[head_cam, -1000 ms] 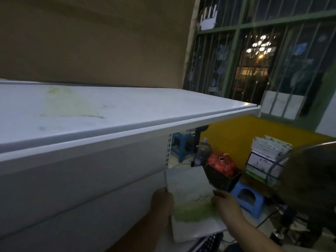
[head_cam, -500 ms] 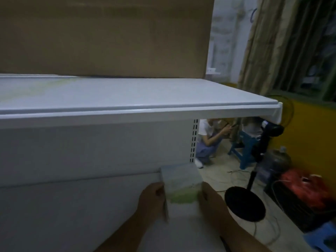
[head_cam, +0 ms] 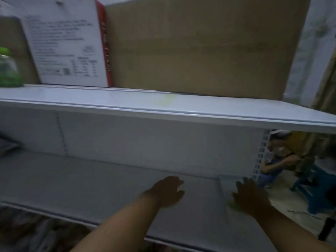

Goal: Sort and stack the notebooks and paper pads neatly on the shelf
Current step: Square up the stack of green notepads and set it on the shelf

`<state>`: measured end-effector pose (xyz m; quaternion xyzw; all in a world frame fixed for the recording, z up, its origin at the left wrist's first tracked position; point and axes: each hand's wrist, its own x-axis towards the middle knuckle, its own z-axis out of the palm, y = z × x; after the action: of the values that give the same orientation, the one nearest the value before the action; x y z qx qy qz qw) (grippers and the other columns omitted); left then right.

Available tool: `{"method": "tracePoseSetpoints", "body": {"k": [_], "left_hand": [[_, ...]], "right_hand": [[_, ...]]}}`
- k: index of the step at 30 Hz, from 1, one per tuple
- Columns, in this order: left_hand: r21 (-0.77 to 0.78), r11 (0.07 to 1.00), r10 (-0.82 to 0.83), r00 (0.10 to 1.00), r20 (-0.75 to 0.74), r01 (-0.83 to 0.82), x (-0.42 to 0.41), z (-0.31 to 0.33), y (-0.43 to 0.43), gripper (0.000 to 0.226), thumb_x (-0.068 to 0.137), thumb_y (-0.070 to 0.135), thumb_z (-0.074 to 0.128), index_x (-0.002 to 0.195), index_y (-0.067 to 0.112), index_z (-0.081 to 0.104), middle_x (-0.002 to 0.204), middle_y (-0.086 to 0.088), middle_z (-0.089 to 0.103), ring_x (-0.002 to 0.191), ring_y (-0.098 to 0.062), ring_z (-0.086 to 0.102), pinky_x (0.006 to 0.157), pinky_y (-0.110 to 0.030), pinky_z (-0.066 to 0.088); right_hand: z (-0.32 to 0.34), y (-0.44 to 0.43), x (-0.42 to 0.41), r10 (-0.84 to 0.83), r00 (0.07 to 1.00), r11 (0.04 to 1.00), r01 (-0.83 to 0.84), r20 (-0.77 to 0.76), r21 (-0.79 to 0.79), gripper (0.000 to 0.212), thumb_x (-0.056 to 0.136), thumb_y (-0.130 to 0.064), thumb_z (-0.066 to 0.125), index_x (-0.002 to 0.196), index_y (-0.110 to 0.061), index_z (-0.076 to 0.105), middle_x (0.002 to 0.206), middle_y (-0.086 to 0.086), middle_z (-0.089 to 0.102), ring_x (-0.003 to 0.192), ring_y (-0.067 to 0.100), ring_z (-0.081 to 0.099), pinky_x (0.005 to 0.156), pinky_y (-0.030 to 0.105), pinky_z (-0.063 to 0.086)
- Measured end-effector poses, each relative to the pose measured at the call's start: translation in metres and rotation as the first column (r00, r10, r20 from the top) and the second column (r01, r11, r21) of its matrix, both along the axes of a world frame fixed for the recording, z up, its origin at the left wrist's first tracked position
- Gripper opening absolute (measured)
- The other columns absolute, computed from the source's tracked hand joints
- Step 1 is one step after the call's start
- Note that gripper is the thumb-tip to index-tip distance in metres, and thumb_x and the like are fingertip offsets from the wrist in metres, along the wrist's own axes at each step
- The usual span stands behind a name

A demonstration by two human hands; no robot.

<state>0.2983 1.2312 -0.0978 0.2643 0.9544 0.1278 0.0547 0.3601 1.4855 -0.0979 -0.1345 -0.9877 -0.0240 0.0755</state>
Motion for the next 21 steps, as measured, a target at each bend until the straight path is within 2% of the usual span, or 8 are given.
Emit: {"method": "tracePoseSetpoints", "body": {"k": [2, 4, 6, 10, 12, 14, 17, 21], "left_hand": [[-0.045, 0.995, 0.084, 0.996, -0.019, -0.085, 0.000, 0.024, -0.070, 0.058, 0.100, 0.046, 0.027, 0.152, 0.023, 0.012, 0.160, 0.002, 0.004, 0.147, -0.013, 0.001, 0.117, -0.027, 0.003], [-0.081, 0.980, 0.178, 0.981, -0.073, -0.184, 0.004, 0.046, -0.149, 0.059, 0.100, 0.046, 0.025, 0.152, 0.022, 0.011, 0.160, 0.002, 0.002, 0.147, -0.014, -0.001, 0.117, -0.029, 0.004], [-0.161, 0.949, 0.249, 0.958, -0.139, -0.270, 0.010, 0.058, -0.233, 0.060, 0.100, 0.047, 0.026, 0.152, 0.019, 0.012, 0.160, -0.002, 0.004, 0.147, -0.018, 0.001, 0.119, -0.033, 0.006], [-0.379, 0.834, 0.331, 0.913, -0.240, -0.402, 0.032, 0.065, -0.383, 0.062, 0.098, 0.050, 0.025, 0.150, 0.017, 0.017, 0.159, -0.008, 0.009, 0.147, -0.025, 0.004, 0.119, -0.042, 0.011], [-0.353, 0.813, 0.408, 0.885, -0.224, -0.464, 0.040, 0.069, -0.436, 0.061, 0.099, 0.050, 0.024, 0.151, 0.018, 0.017, 0.159, -0.007, 0.010, 0.147, -0.023, 0.004, 0.119, -0.041, 0.010], [-0.309, 0.801, 0.467, 0.858, -0.215, -0.513, 0.044, 0.073, -0.481, 0.061, 0.099, 0.050, 0.023, 0.151, 0.019, 0.017, 0.160, -0.005, 0.008, 0.147, -0.021, 0.001, 0.118, -0.040, 0.007], [-0.273, 0.775, 0.525, 0.821, -0.225, -0.570, 0.046, 0.072, -0.540, 0.061, 0.099, 0.051, 0.023, 0.151, 0.022, 0.014, 0.160, -0.003, 0.004, 0.147, -0.020, -0.003, 0.118, -0.040, 0.003], [-0.217, 0.738, 0.609, 0.769, -0.195, -0.639, 0.050, 0.059, -0.607, 0.061, 0.098, 0.052, 0.023, 0.151, 0.025, 0.014, 0.160, -0.001, 0.001, 0.147, -0.019, -0.005, 0.119, -0.040, 0.003]], "right_hand": [[0.012, -0.060, -0.017, 0.076, 0.991, 0.994, -0.066, 0.107, -0.092, 0.054, 0.100, -0.038, 0.028, 0.148, -0.013, 0.021, 0.157, 0.013, 0.013, 0.145, 0.028, 0.014, 0.115, 0.036, 0.021], [0.022, -0.136, -0.032, 0.215, 0.968, 0.969, -0.195, 0.130, -0.150, 0.057, 0.101, -0.040, 0.029, 0.150, -0.017, 0.012, 0.159, 0.009, 0.004, 0.147, 0.024, 0.005, 0.118, 0.032, 0.014], [0.027, -0.220, -0.042, 0.381, 0.907, 0.920, -0.353, 0.182, -0.170, 0.060, 0.100, -0.041, 0.030, 0.152, -0.020, 0.007, 0.159, 0.006, 0.000, 0.147, 0.020, 0.002, 0.117, 0.029, 0.008], [0.031, -0.378, -0.047, 0.593, 0.758, 0.805, -0.559, 0.271, -0.198, 0.063, 0.097, -0.041, 0.039, 0.151, -0.023, 0.012, 0.158, 0.003, 0.012, 0.144, 0.023, 0.017, 0.117, 0.034, 0.019], [0.032, -0.444, -0.044, 0.677, 0.683, 0.733, -0.659, 0.274, -0.168, 0.062, 0.095, -0.037, 0.043, 0.149, -0.019, 0.019, 0.156, 0.008, 0.018, 0.141, 0.028, 0.022, 0.115, 0.038, 0.024], [0.032, -0.501, -0.044, 0.756, 0.605, 0.642, -0.759, 0.248, -0.105, 0.057, 0.095, -0.032, 0.045, 0.146, -0.014, 0.026, 0.155, 0.012, 0.017, 0.142, 0.030, 0.019, 0.115, 0.040, 0.024], [0.034, -0.569, -0.053, 0.838, 0.505, 0.526, -0.848, 0.206, -0.064, 0.056, 0.096, -0.032, 0.043, 0.146, -0.013, 0.025, 0.158, 0.013, 0.007, 0.145, 0.029, 0.006, 0.118, 0.040, 0.016], [0.027, -0.648, -0.086, 0.903, 0.399, 0.410, -0.911, 0.157, -0.047, 0.056, 0.096, -0.032, 0.043, 0.146, -0.014, 0.024, 0.157, 0.013, 0.008, 0.145, 0.029, 0.005, 0.118, 0.042, 0.015]]}}
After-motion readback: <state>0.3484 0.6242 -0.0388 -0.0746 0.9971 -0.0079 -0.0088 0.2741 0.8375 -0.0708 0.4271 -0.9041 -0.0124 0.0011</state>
